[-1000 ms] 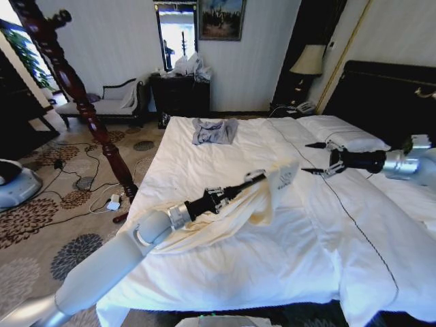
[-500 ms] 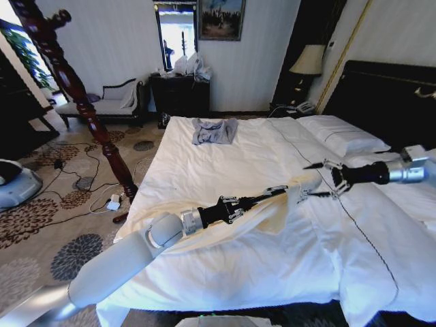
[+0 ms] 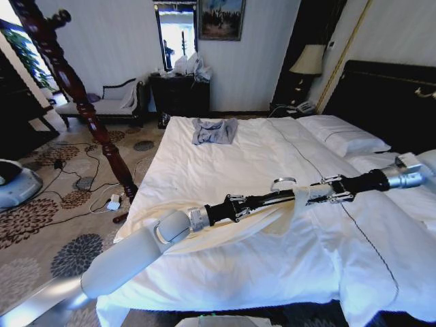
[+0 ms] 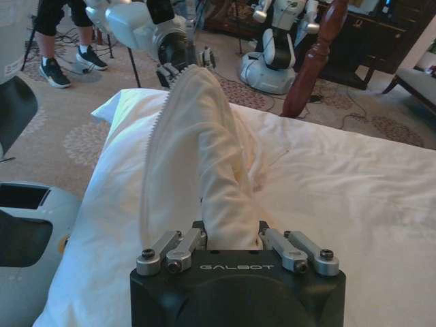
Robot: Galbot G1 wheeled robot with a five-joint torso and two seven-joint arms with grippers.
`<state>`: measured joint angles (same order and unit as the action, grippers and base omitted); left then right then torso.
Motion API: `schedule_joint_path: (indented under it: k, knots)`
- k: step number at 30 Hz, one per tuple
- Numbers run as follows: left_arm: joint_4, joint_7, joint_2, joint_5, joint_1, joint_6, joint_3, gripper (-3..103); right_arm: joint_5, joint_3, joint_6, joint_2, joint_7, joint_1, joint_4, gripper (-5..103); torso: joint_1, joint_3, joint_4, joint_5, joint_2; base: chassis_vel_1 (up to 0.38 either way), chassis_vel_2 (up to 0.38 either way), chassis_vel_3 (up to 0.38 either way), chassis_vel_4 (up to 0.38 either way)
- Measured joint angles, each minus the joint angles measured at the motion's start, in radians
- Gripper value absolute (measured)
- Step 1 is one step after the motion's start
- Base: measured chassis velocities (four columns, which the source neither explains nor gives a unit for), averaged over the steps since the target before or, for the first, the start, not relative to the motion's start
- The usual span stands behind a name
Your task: Pick up the clothes from the bed and hang them on the clothes hanger.
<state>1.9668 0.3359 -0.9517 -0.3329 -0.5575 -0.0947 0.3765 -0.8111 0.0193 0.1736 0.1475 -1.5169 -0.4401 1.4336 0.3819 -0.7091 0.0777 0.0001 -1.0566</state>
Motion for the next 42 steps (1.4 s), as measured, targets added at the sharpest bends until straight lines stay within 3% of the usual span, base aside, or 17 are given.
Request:
schedule_joint_path:
  k: [4,10,12,16,18,20,21,23,26,27,28,31,34,36,37,41,42]
  knots:
    - [0.0,-0.003,-0.001,0.0,0.0,-0.001,0.001,16,0.0,0.002,0.0,0.001,-0.007,0.0,-0.001,25,0.0,0.0,0.0001,0.0,0.0,0.0,0.0,0.0,0.0]
    - [0.044,-0.08,0.036,0.003,-0.056,-0.004,-0.028,15,-0.018,0.004,0.001,0.01,-0.008,-0.001,-0.006,25,0.0,0.0,0.0,-0.0002,0.0,0.0,0.0,0.0,0.0]
    - [0.058,-0.097,0.054,0.006,-0.086,-0.004,-0.054,19,-0.017,0.004,0.002,0.01,-0.007,-0.001,-0.017,25,0.0,0.0,0.0,-0.0002,0.0,0.0,0.0,0.0,0.0]
    - [0.188,-0.083,0.118,-0.037,-0.301,-0.013,-0.25,41,-0.016,0.004,0.014,0.014,0.002,-0.009,-0.056,25,0.0,0.0,0.0003,-0.0001,0.0,0.0,0.0,0.0,0.0]
    - [0.211,-0.074,0.126,-0.056,-0.343,-0.013,-0.284,41,-0.016,0.004,0.016,0.016,0.004,-0.01,-0.06,25,0.0,0.0,0.0001,-0.0001,0.0,0.0,0.0,0.0,0.0]
    - [0.31,-0.053,0.143,-0.176,-0.492,-0.003,-0.4,52,-0.015,0.003,0.031,0.025,0.014,-0.014,-0.078,25,0.0,0.0,-0.0007,-0.0002,0.0,0.0,0.0,0.0,0.0]
    - [0.342,-0.06,0.136,-0.245,-0.531,0.02,-0.437,57,-0.015,0.003,0.037,0.028,0.017,-0.015,-0.08,25,0.0,0.0,-0.0006,-0.0002,0.0,0.0,0.0,0.0,0.0]
    - [0.364,-0.077,0.123,-0.307,-0.549,0.046,-0.467,62,-0.015,0.003,0.039,0.029,0.018,-0.015,-0.08,25,0.0,0.0,-0.0005,-0.0002,0.0,0.0,0.0,0.0,0.0]
    - [0.346,-0.23,0.03,-0.506,-0.547,0.179,-0.644,73,-0.016,0.004,0.046,0.033,0.024,-0.015,-0.062,25,0.0,0.0,0.0006,0.0,0.0,0.0,0.0,0.0,0.0]
    - [0.346,-0.23,0.03,-0.506,-0.547,0.179,-0.644,73,-0.016,0.004,0.046,0.033,0.024,-0.015,-0.062,25,0.0,0.0,0.0006,0.0,0.0,0.0,0.0,0.0,0.0]
    - [0.285,-0.271,0.004,-0.521,-0.531,0.219,-0.704,78,-0.017,0.005,0.05,0.033,0.029,-0.015,-0.045,25,0.0,0.0,0.0008,0.0,0.0,0.0,0.0,0.0,0.0]
    - [0.086,-0.338,-0.012,-0.443,-0.504,0.289,-0.735,94,-0.027,0.008,0.061,0.03,0.048,-0.014,0.002,25,0.0,0.0,-0.0003,-0.0005,0.0,0.0,0.0,0.0,0.0]
    - [-0.004,-0.349,-0.009,-0.372,-0.494,0.33,-0.703,98,-0.038,0.009,0.063,0.026,0.063,-0.011,0.03,25,0.0,0.0,-0.0004,-0.0006,0.0,0.0,0.0,0.0,0.0]
    - [-0.093,-0.33,-0.006,-0.293,-0.479,0.357,-0.635,100,-0.057,0.009,0.064,0.025,0.081,-0.005,0.057,25,0.0,0.0,0.0002,-0.0005,0.0,0.0,0.0,0.0,0.0]
    - [-0.093,-0.33,-0.006,-0.293,-0.479,0.357,-0.635,100,-0.057,0.009,0.064,0.025,0.081,-0.005,0.057,25,0.0,0.0,0.0002,-0.0005,0.0,0.0,0.0,0.0,0.0]
    - [-0.163,-0.237,0.007,-0.187,-0.422,0.352,-0.455,100,-0.083,0.009,0.066,0.024,0.101,0.003,0.078,25,0.0,0.0,-0.0001,-0.0001,0.0,0.0,0.0,0.0,0.0]
    - [-0.163,-0.237,0.007,-0.187,-0.422,0.352,-0.455,100,-0.083,0.009,0.066,0.024,0.101,0.003,0.078,25,0.0,0.0,-0.0001,-0.0001,0.0,0.0,0.0,0.0,0.0]
